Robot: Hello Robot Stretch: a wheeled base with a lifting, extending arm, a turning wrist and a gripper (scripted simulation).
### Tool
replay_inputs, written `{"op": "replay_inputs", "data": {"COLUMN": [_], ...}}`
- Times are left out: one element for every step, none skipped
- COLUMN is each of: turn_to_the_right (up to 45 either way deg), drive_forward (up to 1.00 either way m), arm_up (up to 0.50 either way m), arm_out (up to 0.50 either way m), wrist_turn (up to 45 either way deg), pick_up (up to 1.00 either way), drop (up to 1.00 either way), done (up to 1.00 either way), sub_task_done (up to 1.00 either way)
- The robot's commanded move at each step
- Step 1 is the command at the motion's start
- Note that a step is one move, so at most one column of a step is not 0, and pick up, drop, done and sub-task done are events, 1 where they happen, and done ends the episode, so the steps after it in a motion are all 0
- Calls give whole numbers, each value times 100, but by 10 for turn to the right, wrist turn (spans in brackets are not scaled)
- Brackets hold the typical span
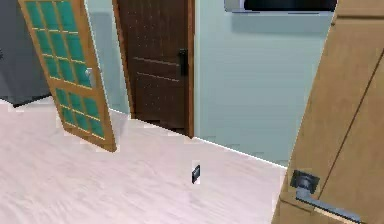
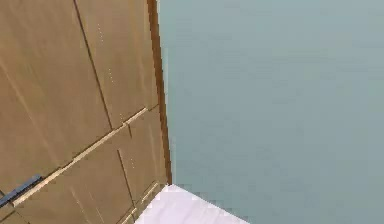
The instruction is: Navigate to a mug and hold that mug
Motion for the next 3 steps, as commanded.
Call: {"op": "replay_inputs", "data": {"turn_to_the_right": [-450,-450,-330], "drive_forward": [0,0,0], "arm_up": [0,0,0], "arm_out": [0,0,0], "wrist_turn": [0,0,0], "pick_up": [0,0,0], "drop": [0,0,0], "done": [0,0,0], "sub_task_done": [0,0,0]}}
